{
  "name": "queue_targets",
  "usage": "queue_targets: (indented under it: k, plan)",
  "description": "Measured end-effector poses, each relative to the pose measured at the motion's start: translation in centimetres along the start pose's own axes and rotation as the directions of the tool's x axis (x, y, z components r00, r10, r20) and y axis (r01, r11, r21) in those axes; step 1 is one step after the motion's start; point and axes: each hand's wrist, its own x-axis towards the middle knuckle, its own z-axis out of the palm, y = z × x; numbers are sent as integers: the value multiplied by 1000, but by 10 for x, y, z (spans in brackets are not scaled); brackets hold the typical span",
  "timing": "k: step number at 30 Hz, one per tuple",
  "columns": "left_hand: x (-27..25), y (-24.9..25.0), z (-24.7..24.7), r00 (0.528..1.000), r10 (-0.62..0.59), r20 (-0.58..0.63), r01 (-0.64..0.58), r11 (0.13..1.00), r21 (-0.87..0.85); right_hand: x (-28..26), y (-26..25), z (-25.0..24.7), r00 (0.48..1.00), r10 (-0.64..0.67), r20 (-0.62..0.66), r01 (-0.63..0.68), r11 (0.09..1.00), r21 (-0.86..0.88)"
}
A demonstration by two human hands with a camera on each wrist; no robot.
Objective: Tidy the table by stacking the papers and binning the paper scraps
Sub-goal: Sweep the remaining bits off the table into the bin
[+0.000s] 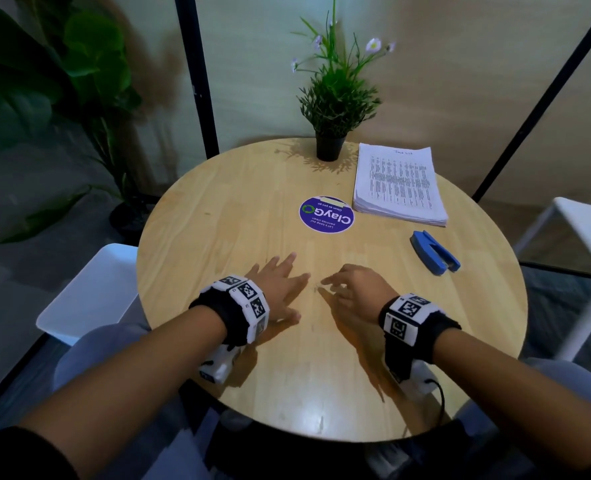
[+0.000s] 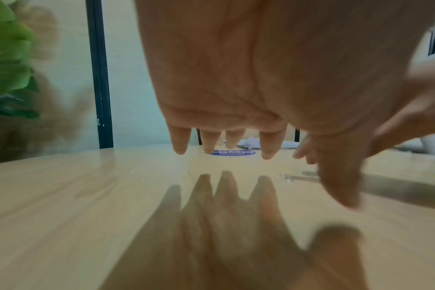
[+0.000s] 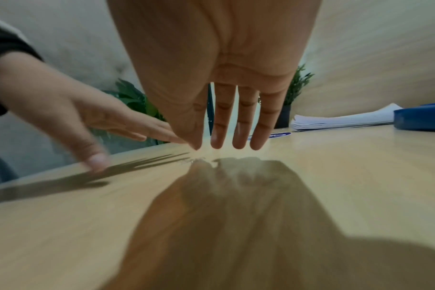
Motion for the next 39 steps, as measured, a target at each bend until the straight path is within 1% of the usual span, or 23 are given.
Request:
queue_targets:
  k: [3, 7, 9, 16, 21, 25, 28, 30, 33, 36, 39]
  plan:
    - [-12, -6, 3, 998, 23, 54, -22, 999, -25, -1, 4, -5, 998, 59, 19, -59, 998, 20]
    - [-25, -5, 31, 991, 94, 92, -92, 996, -18, -3, 4, -6, 993, 118, 18, -119, 992, 35]
    - [-26, -3, 42, 992, 90, 93, -88, 996, -27, -2, 2, -6, 991, 129, 16, -130, 990, 62]
    - [-10, 1, 41, 996, 11, 87, -7, 999, -46, 8, -3, -1, 994, 112, 15, -113, 991, 70]
    - [18, -1, 27, 995, -92, 30, 95, 987, -128, 15, 0, 1, 989, 136, 53, -140, 987, 73]
    - [34, -1, 9, 984, -177, 11, 175, 955, -241, 20, 5, 3, 978, 181, 105, -192, 976, 101]
    - [41, 0, -2, 971, -239, -18, 224, 933, -281, 28, 5, 7, 959, 261, 113, -280, 934, 221]
    - [42, -1, -7, 965, -258, -40, 236, 929, -284, 34, 3, 11, 939, 333, 90, -345, 892, 292]
    - [46, -2, -11, 952, -296, -80, 242, 886, -396, 39, -1, 12, 919, 388, 76, -387, 844, 371]
    - [49, -3, -13, 951, -295, -96, 204, 828, -523, 41, -1, 10, 921, 382, 72, -379, 840, 389]
    - [43, -7, -14, 968, -241, -71, 159, 808, -568, 39, 4, 7, 920, 387, 55, -380, 851, 363]
